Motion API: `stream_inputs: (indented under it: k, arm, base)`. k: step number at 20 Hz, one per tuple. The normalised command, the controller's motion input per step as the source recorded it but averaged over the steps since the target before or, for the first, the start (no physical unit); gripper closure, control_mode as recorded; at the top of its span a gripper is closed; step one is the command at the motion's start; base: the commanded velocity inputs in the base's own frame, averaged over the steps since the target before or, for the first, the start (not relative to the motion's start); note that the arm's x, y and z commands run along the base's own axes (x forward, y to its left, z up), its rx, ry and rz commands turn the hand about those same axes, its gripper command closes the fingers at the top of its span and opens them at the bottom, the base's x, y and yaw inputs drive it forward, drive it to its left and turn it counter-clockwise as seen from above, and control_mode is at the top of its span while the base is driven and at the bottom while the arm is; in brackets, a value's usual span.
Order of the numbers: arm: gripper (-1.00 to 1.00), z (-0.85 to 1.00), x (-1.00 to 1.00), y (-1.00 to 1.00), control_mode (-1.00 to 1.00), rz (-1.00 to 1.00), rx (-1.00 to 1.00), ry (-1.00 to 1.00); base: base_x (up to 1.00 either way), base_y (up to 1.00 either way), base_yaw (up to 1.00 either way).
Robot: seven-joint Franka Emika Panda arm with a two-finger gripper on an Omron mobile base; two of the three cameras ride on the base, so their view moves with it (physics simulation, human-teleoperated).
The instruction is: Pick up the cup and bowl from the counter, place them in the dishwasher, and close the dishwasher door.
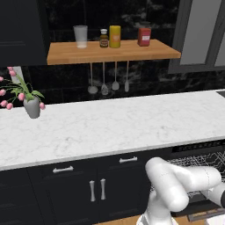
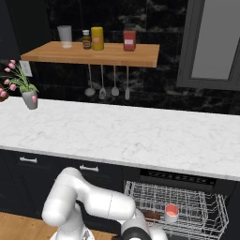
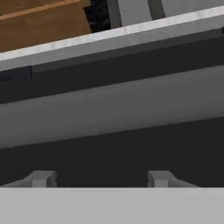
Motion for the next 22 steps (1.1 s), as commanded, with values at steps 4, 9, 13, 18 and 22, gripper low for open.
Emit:
stream_inputs:
  k: [4,9,13,18,22]
  arm:
    - [-1.0,0.02,1.0,-0.49,-1.0,0.04,0.19,-0.29]
    - [-1.0,0.0,1.0,-0.42,-1.0,0.04,0.16,-0.22]
    - [-1.0,0.0,1.0,-0.27,-1.0,0.06,0.08,-0.02]
    - [-1.0,0.0,1.0,-0.3,-1.0,0.12,0.02,0.06]
    - [-1.0,0.0,1.0,-0.27,-1.0,0.13,0.0,0.11]
  base:
    - [0.0,0.0,0.0]
    - [0.0,0.0,0.0]
    - [0.0,0.0,0.0]
    - [0.0,0.0,0.0]
    - [0.0,0.0,0.0]
